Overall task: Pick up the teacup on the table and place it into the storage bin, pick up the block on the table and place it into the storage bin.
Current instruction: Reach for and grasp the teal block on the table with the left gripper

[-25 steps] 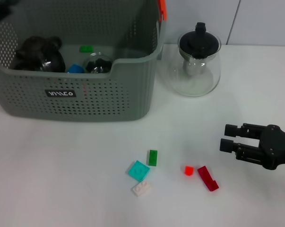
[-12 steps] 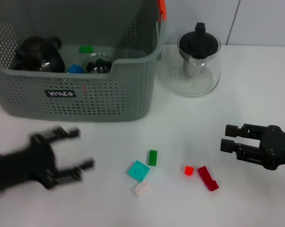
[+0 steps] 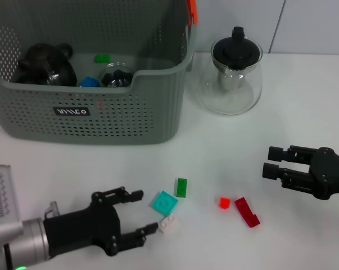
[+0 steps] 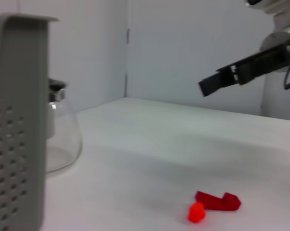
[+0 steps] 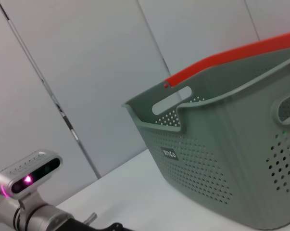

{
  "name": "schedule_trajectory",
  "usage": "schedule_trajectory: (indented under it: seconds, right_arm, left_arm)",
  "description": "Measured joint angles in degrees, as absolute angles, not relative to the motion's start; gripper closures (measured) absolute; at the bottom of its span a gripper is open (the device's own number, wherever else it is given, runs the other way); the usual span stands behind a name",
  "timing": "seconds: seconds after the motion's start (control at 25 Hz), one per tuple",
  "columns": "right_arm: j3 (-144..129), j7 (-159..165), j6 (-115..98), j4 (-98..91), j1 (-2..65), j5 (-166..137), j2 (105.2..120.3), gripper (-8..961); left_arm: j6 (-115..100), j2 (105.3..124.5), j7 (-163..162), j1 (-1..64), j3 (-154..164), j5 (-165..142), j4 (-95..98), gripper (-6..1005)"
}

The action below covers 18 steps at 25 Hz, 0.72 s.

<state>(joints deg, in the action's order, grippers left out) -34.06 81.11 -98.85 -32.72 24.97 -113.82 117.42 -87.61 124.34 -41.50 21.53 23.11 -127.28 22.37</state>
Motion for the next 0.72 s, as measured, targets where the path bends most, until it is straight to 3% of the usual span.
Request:
schedule_trajectory:
  seconds: [0.32, 0.56, 0.72]
  right_arm:
    - [-34.47, 81.12, -98.02, -32.69, 24.95, -113.82, 117.56, 371]
    - [-34.38, 81.13, -98.01, -32.69, 24.91, -113.82, 117.59, 371]
    - [-34.32, 81.12, -98.15, -32.69, 24.89, -113.82, 117.60, 371]
  left_arm:
    - [-82.25, 124.49, -37.59, 22.72, 23.02, -124.61, 18.45, 299]
    - [-78.46, 124.60, -30.27, 23.60, 23.03, -122.76, 15.22, 420]
    - [-77.62, 124.62, -29.27, 23.69, 23.21, -122.76, 14.24, 419]
